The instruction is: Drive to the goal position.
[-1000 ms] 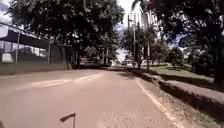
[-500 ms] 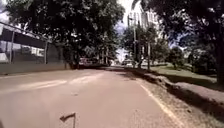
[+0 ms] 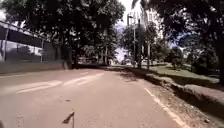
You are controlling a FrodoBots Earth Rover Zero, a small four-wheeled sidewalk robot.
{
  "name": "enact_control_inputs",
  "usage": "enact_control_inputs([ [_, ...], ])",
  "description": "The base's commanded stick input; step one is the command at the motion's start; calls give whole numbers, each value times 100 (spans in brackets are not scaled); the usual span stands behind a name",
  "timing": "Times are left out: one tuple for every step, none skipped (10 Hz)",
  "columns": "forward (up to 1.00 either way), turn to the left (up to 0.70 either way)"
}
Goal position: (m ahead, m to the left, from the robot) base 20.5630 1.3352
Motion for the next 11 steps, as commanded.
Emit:
enact_control_inputs([
  [70, 0],
  [70, 0],
  [70, 0],
  [70, 0],
  [70, 0],
  [70, 0],
  [70, 0],
  [70, 0],
  [70, 0],
  [70, 0],
  [70, 0],
])
